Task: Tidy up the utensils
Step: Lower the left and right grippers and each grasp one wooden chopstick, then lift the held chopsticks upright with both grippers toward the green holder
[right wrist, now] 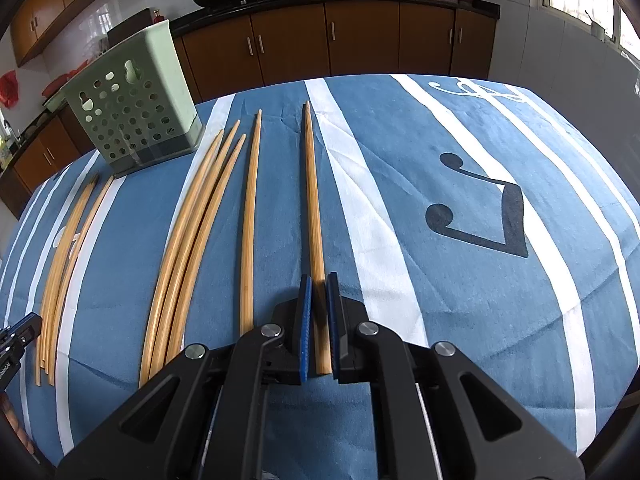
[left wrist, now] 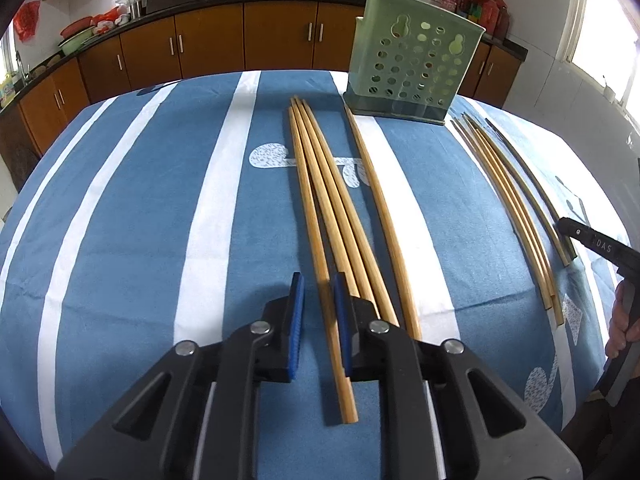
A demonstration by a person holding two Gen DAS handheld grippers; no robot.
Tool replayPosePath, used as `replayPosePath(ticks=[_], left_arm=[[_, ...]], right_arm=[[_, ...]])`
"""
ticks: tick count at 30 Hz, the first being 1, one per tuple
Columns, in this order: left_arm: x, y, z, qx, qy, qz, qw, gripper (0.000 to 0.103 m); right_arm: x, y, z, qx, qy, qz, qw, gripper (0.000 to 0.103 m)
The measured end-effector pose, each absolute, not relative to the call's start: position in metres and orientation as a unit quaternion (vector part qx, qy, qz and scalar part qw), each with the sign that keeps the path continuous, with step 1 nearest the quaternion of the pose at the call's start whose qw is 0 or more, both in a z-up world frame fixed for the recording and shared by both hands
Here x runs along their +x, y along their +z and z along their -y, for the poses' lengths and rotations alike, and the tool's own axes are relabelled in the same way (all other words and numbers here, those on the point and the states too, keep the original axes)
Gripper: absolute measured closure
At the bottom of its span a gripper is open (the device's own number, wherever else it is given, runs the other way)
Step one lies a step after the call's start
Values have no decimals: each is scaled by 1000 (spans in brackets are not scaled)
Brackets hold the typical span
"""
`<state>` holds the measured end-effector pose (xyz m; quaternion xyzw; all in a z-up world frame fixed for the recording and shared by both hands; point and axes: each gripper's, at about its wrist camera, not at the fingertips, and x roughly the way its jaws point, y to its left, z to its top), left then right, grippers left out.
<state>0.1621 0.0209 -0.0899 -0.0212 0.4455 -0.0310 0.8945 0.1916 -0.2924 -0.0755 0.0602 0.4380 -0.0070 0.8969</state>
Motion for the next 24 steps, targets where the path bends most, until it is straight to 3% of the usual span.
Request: replayPosePath(ticks=[2,7,15,24], left_arm=[[166,-90,-20,-15,-27,-447,894,94],[191,-89,-38,-12,2,-447,894,95],[225,-88,-85,-44,15,-439,897,94],[205,-89,-87,-59,7,-430,901,88]], right_arm=[[194,-75,291,58,-6,-438,897,94],[204,-75,296,50,-19,-433,900,95],[217,-77,327,84,-60,-423,900,95],[211,-78,321,70,-57,-419,903,94]])
